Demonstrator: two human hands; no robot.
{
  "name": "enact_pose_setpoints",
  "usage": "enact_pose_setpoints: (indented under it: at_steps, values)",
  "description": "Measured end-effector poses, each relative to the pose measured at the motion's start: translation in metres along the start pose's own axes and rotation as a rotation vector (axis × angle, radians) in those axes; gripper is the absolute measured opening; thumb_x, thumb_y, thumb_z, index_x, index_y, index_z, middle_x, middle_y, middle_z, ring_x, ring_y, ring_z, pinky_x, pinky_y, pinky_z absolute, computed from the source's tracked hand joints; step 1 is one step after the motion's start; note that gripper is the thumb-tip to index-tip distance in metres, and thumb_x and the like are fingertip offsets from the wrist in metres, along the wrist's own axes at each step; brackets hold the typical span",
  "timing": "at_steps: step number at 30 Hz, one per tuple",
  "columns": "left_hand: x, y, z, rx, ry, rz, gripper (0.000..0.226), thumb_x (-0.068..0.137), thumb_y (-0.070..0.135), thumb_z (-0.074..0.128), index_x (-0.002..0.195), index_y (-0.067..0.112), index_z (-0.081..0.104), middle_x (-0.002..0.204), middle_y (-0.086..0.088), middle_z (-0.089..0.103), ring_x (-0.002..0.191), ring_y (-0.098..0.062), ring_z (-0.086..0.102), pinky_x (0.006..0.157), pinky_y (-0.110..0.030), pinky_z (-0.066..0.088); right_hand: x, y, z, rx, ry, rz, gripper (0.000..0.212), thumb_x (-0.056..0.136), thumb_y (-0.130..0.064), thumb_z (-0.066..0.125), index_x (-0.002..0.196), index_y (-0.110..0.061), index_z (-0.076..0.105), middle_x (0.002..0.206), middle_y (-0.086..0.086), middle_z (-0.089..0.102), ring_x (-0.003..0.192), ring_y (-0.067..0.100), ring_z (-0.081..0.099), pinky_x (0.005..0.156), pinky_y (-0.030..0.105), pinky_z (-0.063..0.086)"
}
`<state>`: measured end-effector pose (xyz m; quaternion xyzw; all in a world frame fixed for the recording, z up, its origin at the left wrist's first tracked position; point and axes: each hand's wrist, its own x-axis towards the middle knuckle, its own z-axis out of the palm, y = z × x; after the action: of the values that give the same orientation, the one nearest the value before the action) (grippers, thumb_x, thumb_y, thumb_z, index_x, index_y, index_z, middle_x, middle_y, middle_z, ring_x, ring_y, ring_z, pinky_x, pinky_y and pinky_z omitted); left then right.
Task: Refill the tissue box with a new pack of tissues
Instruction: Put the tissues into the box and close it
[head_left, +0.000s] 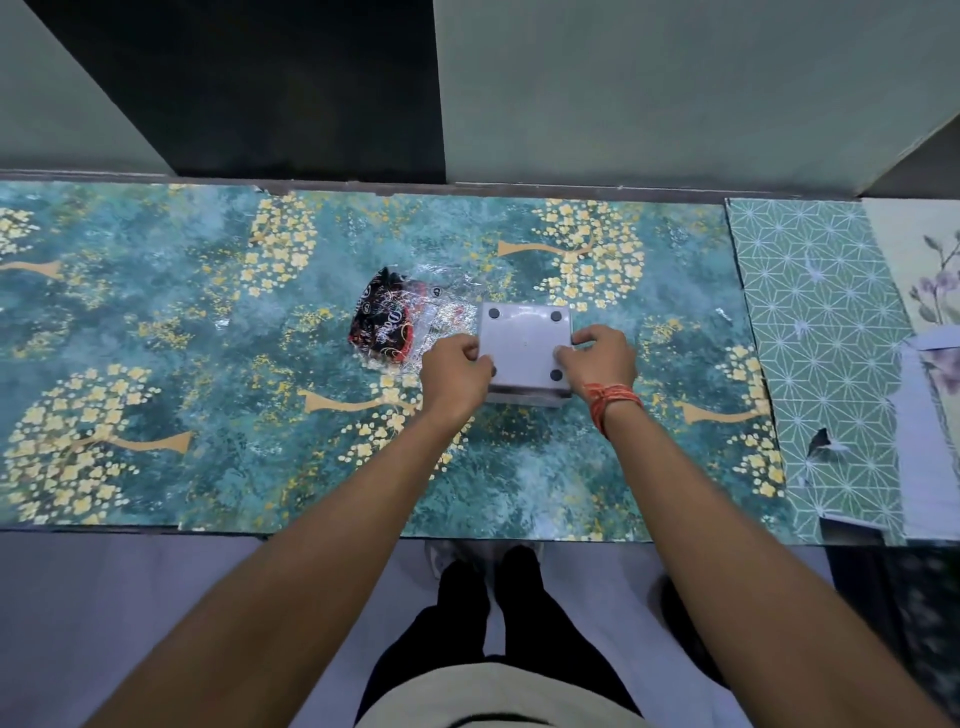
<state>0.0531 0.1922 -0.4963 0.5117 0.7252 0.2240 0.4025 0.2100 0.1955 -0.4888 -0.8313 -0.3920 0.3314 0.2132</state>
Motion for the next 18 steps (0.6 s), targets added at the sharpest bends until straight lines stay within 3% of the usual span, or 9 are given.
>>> enact_pose_setpoints:
  at_steps: [2, 6, 9, 14, 18]
  values:
    - [-0.001, 0.001, 0.0, 0.008, -0.003, 0.005, 0.009, 0.083, 0.008, 0.065, 0.085, 0.007, 0.074, 0.089, -0.012, 0.075, 0.083, -0.028, 0.069, 0.074, -0.035, 0.053, 0.0, 0.001, -0.002, 0.007, -0.005, 0.003, 0.023, 0.077, -0.019, 0.067, 0.098, -0.012, 0.068, 0.097, 0.012, 0.071, 0.094, 0.032, 0.065, 0.08, 0.034, 0.051]
    - [-0.004, 0.002, 0.0, -0.008, -0.001, 0.029, 0.019, 0.084, 0.008, 0.065, 0.1, 0.006, 0.075, 0.096, -0.008, 0.074, 0.086, -0.023, 0.066, 0.075, -0.029, 0.05, -0.001, 0.002, -0.004, 0.027, 0.01, -0.002, 0.02, 0.08, -0.019, 0.066, 0.099, -0.013, 0.066, 0.094, 0.011, 0.071, 0.083, 0.029, 0.065, 0.074, 0.033, 0.051]
    - [-0.007, 0.002, 0.0, -0.034, 0.003, 0.05, 0.025, 0.083, 0.007, 0.066, 0.107, 0.008, 0.074, 0.097, -0.006, 0.072, 0.084, -0.022, 0.065, 0.079, -0.032, 0.054, -0.002, 0.006, -0.004, 0.012, 0.022, -0.012, 0.019, 0.083, -0.018, 0.064, 0.101, -0.011, 0.066, 0.089, 0.008, 0.068, 0.072, 0.023, 0.06, 0.069, 0.032, 0.049]
    - [-0.008, -0.001, 0.004, -0.036, -0.024, 0.013, 0.027, 0.087, 0.007, 0.065, 0.113, 0.007, 0.072, 0.104, -0.01, 0.075, 0.094, -0.023, 0.069, 0.084, -0.027, 0.051, -0.003, 0.012, 0.0, -0.012, 0.013, 0.004, 0.019, 0.084, -0.017, 0.064, 0.102, -0.01, 0.067, 0.087, 0.008, 0.067, 0.075, 0.022, 0.057, 0.072, 0.026, 0.044]
    - [-0.005, 0.001, 0.003, -0.05, -0.024, 0.009, 0.023, 0.088, 0.007, 0.064, 0.11, 0.006, 0.073, 0.099, -0.007, 0.074, 0.085, -0.02, 0.069, 0.08, -0.027, 0.051, -0.001, 0.012, 0.002, 0.02, 0.025, 0.002, 0.018, 0.084, -0.017, 0.064, 0.101, -0.011, 0.067, 0.091, 0.01, 0.071, 0.079, 0.025, 0.061, 0.07, 0.026, 0.043]
